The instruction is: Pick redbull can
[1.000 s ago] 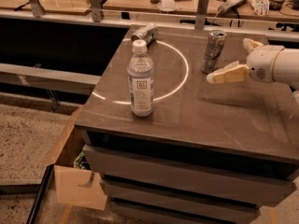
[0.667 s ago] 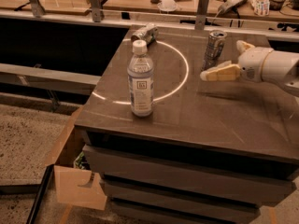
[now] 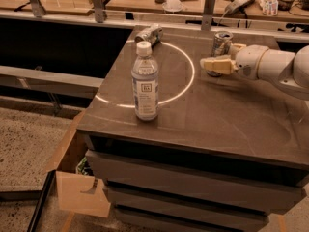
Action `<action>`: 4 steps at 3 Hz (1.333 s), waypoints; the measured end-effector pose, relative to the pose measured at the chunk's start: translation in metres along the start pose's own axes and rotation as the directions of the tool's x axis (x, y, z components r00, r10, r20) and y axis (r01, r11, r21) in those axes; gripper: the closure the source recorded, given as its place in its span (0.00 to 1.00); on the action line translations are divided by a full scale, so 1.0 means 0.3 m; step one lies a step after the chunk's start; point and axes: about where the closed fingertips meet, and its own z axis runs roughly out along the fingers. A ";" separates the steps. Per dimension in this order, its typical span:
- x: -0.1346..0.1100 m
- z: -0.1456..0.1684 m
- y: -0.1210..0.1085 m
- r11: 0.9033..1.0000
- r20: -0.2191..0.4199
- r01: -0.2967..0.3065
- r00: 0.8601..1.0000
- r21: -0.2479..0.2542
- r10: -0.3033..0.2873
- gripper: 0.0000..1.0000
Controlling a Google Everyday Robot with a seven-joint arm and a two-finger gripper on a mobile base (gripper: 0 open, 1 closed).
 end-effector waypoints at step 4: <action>-0.262 -0.005 0.054 0.994 0.174 0.050 0.984 -0.100 -0.032 1.00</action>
Offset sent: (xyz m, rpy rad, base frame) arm -0.0031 0.0224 0.0762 0.1334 -0.1372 0.1238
